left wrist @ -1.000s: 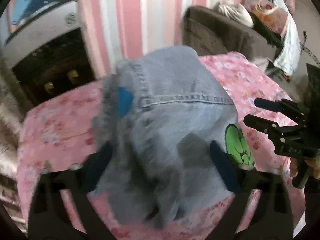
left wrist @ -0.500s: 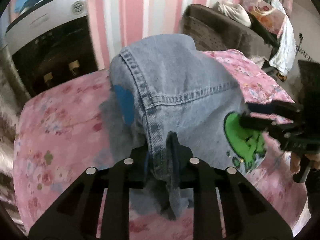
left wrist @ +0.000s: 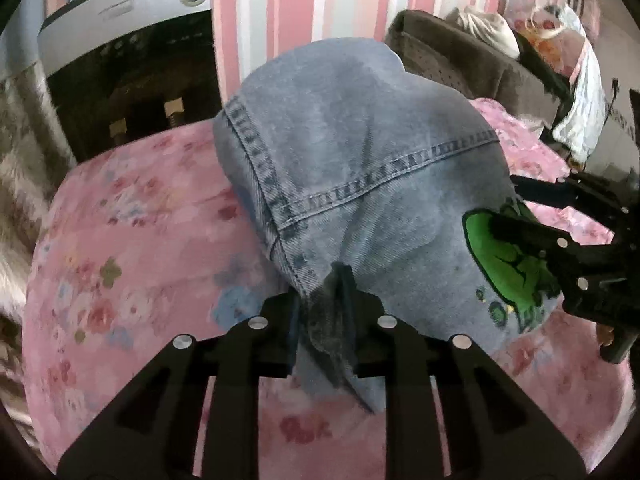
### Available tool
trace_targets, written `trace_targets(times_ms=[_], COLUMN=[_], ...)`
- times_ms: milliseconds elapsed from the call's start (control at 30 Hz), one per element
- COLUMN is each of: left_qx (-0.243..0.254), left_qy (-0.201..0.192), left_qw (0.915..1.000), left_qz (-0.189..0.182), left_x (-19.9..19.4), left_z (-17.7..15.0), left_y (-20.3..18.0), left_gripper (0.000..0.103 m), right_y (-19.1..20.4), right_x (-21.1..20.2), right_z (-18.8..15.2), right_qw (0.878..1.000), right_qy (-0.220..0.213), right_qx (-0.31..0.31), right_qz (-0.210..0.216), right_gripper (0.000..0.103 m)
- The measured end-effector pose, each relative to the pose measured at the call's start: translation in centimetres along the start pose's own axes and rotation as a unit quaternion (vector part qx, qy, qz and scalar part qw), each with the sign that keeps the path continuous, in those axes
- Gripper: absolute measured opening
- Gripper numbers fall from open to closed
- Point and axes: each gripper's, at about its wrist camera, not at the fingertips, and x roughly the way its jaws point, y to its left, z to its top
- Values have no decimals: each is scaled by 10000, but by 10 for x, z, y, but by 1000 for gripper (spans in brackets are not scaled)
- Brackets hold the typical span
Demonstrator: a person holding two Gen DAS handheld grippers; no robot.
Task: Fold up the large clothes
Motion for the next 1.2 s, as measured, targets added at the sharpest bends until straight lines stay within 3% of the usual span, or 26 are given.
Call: trace_targets(times_ms=[100,233,300,367,400,467,567,800,1000,1200], left_qx=[184,73,-52,-187,-290,-515,-700,-524,-529,-187], left_qy=[4,-29,-154,-260,-361,-565,-792,-807,-732,-525], left_qw=[9997,9997,9992,9974,9961,9949,9931,9929,9946,9962], left_qz=[147,241,374,647,749,651,507,696,505,672], left_x=[8,5,-4,-12,-18,-31,-48,-52,-45,-18], left_z=[7,8,4,3,2,0,0,1,6,12], left_y=[-5,-8,-11,-9,-7,-1,1,-17,-23,-28], left_gripper=[18,19,27,60,70,99,100,100,100,100], right_y=[-5,-4,-7,-9,-13,-18,-18,-16,-47,-83], right_x=[8,6,-1,-8,-16,-31,-47,-61,-61,-47], right_z=[3,4,1,1,1,1,0,-18,-27,-31], right_qw=[9999,9998,9996,9988,9991,9981,9960,9895,9913,9851], right_qy=[-26,-35,-170,-263,-325,-535,-785,-943,-835,-714], right_qx=[-100,-97,-48,-11,112,305,295,-115,582,1531], right_qz=[-93,-142,-219,-403,-246,-71,-315,-1093,-836,-329], right_gripper=[50,51,57,74,87,89,94,101,101,101])
